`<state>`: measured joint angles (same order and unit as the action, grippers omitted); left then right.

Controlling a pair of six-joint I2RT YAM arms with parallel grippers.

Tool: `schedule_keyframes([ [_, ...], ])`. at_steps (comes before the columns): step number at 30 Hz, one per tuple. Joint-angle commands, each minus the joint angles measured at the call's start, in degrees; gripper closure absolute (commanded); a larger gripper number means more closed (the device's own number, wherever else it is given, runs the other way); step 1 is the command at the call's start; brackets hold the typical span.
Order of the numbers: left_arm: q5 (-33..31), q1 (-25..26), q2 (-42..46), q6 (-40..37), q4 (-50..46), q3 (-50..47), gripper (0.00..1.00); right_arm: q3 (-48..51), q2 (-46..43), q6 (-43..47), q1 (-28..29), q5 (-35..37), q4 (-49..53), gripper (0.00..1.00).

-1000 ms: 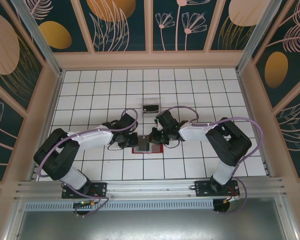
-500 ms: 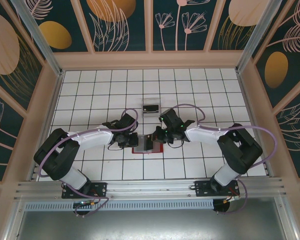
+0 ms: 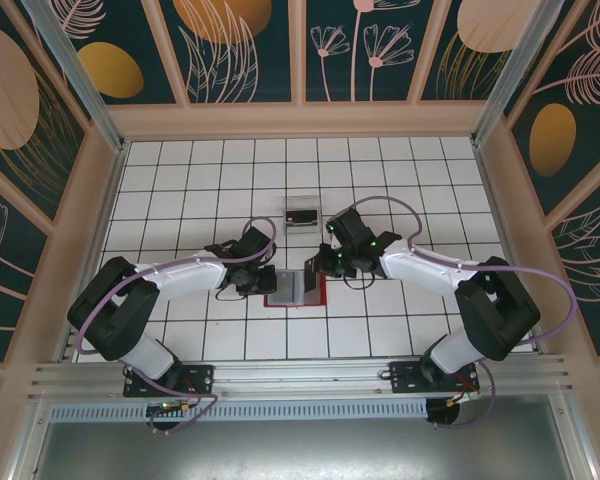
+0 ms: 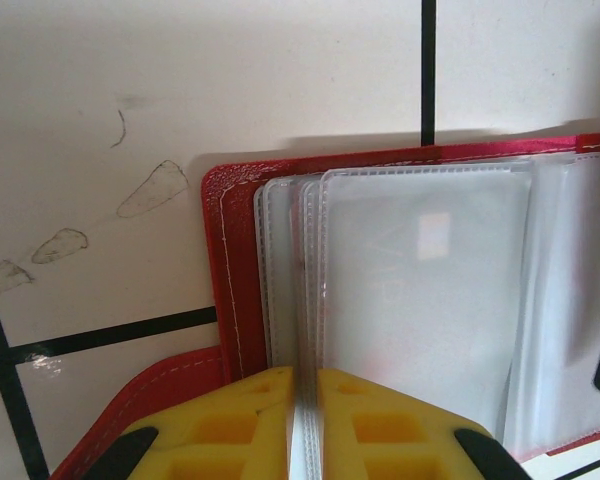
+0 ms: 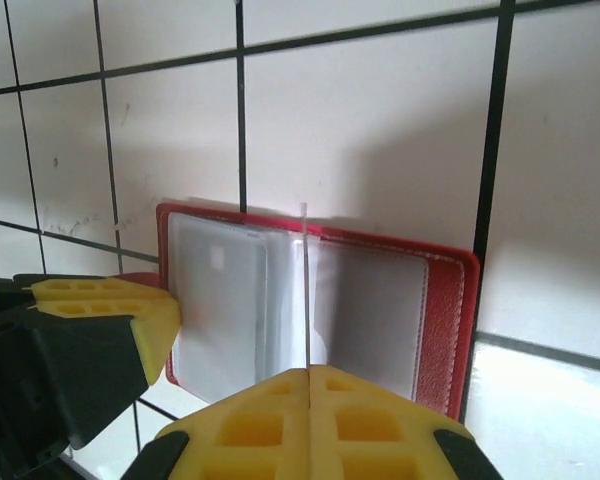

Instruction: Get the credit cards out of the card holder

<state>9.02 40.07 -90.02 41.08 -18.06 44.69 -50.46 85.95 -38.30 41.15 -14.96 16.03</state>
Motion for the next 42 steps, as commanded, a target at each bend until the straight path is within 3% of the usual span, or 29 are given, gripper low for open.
schedule_keyframes([
  [1, -1.7, -0.2, -0.9, -1.2, -2.6, -0.2, 0.84, -3.6, -2.0, 7.5, -0.4, 4.4, 4.9, 1.00],
  [3, -0.9, -0.1, -0.6, -0.9, -1.8, -0.6, 0.84, -5.0, -2.5, 13.7, -0.2, 5.3, 6.4, 1.00],
  [7, -0.2, -0.1, 0.6, 0.0, -0.4, -1.8, 0.84, -6.7, -5.2, 23.7, -1.0, 13.7, 8.3, 1.00],
  [15, -0.7, -0.1, 1.5, 0.1, -0.3, -2.0, 0.77, -9.8, -6.4, 54.5, -1.8, 15.6, 9.8, 1.00],
  [22, -1.0, -0.1, 2.4, -0.1, -1.0, -2.0, 0.73, -17.2, -2.1, 79.7, -1.8, 13.8, 16.9, 1.00],
  [32, -4.0, -0.2, 3.8, 0.3, -3.1, -1.2, 0.73, -29.8, 8.1, 96.1, -3.5, 9.3, 24.3, 1.00],
  [42, -5.8, -0.1, 4.7, 0.8, -4.3, -1.2, 0.73, -46.5, 22.0, 102.3, -4.4, 6.2, 33.7, 1.00],
])
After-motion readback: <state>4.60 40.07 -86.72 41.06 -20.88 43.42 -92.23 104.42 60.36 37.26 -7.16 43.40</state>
